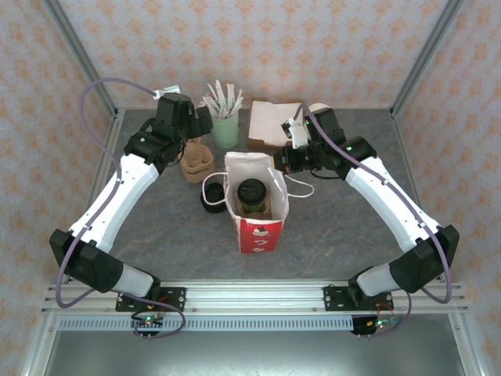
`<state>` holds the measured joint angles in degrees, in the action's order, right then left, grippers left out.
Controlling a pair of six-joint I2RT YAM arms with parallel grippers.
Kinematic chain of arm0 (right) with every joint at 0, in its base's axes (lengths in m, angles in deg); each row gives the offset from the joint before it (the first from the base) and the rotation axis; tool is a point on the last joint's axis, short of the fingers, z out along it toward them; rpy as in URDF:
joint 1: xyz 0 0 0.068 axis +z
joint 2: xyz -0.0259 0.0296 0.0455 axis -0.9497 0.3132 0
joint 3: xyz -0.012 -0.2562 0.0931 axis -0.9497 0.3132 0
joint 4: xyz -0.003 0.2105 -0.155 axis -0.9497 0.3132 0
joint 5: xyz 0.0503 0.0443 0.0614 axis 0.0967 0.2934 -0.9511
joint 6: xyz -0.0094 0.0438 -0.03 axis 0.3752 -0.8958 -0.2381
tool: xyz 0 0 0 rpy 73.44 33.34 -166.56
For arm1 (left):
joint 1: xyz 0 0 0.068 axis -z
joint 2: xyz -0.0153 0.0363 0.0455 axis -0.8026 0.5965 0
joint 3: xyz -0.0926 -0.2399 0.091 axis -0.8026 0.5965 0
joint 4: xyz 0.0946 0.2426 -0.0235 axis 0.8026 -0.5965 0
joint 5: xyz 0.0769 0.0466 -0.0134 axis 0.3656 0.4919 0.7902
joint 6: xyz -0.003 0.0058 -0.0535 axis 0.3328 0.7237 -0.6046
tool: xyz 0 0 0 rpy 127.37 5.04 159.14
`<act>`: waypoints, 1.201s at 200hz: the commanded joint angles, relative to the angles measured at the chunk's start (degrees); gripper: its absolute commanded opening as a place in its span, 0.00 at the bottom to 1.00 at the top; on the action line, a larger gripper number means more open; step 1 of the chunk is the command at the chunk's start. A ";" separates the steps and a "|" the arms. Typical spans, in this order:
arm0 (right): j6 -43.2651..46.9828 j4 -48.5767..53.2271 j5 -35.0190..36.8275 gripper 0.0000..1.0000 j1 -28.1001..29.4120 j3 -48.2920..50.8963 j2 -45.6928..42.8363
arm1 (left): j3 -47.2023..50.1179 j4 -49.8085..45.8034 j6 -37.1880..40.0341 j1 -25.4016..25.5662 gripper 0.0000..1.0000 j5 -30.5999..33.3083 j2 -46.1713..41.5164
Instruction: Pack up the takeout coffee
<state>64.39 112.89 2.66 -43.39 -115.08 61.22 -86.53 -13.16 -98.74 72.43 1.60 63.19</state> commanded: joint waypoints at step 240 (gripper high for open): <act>-6.68 -8.32 10.43 0.41 1.44 1.03 -3.13 | -9.56 -0.68 0.93 -6.93 1.00 -12.23 9.55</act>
<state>59.19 107.10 9.63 -42.25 -113.92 60.80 -91.43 -9.00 -97.08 65.70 -11.73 72.04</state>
